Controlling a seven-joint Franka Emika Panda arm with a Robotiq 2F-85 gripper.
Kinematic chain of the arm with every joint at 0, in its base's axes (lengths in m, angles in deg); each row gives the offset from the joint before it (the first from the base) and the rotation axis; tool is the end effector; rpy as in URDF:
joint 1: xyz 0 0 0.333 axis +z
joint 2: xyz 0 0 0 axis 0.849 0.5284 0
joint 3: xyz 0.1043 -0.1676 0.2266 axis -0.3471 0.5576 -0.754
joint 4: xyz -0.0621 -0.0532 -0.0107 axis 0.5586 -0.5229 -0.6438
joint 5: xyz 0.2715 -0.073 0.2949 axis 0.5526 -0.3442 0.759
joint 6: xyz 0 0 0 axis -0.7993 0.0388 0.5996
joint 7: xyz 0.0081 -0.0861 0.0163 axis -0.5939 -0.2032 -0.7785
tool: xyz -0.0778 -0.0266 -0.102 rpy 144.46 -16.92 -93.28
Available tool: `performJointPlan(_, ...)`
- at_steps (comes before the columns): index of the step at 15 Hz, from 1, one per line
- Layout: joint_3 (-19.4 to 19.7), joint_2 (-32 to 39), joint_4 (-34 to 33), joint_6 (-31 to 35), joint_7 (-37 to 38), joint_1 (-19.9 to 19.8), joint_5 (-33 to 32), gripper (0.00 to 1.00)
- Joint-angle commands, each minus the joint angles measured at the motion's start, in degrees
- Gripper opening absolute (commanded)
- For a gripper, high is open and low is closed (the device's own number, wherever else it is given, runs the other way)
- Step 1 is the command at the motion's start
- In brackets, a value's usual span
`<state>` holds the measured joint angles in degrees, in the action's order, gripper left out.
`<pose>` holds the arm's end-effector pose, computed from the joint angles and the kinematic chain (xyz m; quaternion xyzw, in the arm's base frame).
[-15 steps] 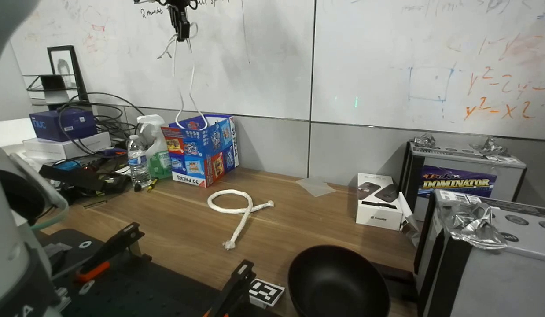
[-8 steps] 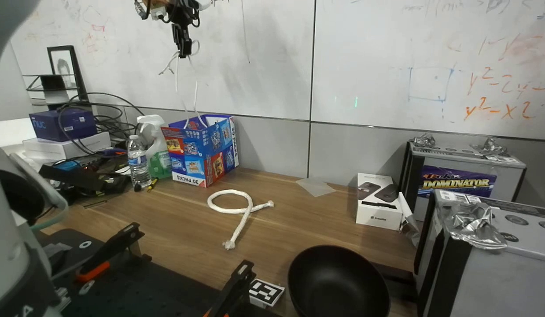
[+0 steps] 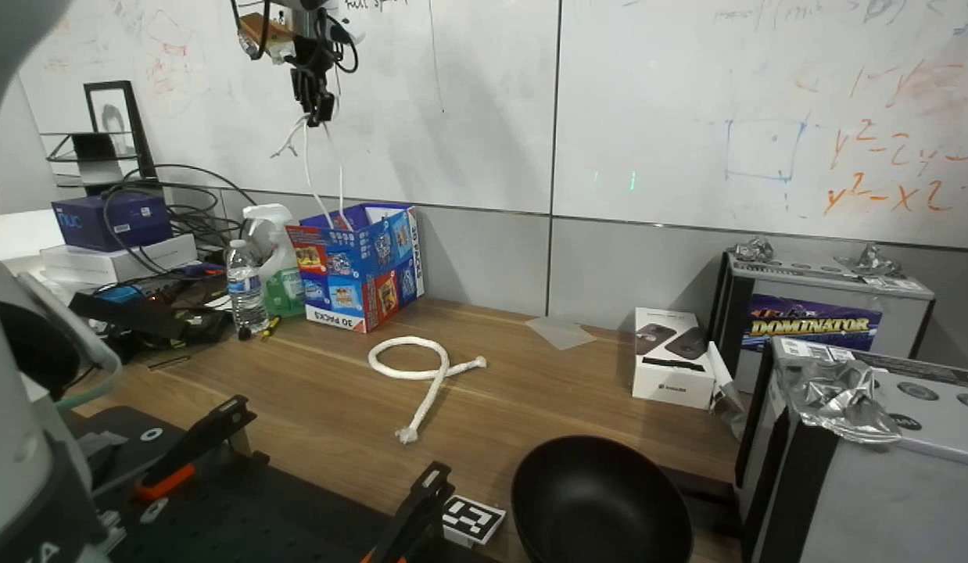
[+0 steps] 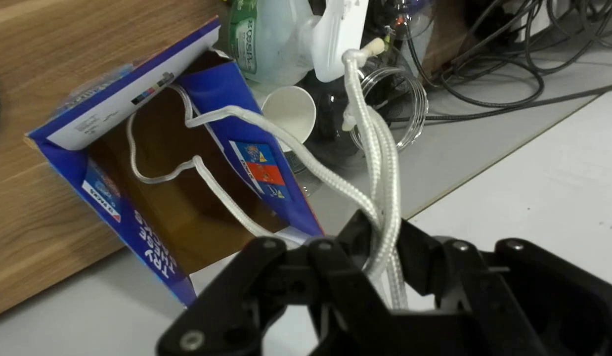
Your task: Put the white objects into the blue box
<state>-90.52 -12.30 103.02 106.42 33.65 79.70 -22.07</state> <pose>0.6334 0.3951 0.3870 -0.9587 0.1598 -0.0909 0.2168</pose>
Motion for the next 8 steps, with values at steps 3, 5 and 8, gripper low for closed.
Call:
performJointPlan(3,-1.13,2.13,-1.78,-1.33,-11.24,-0.54,1.01,0.01)
performJointPlan(5,-0.79,2.76,-2.0,-1.59,-14.12,-0.53,0.95,0.01)
performJointPlan(8,-0.31,3.84,-2.35,-1.89,-17.58,-0.61,0.86,0.01)
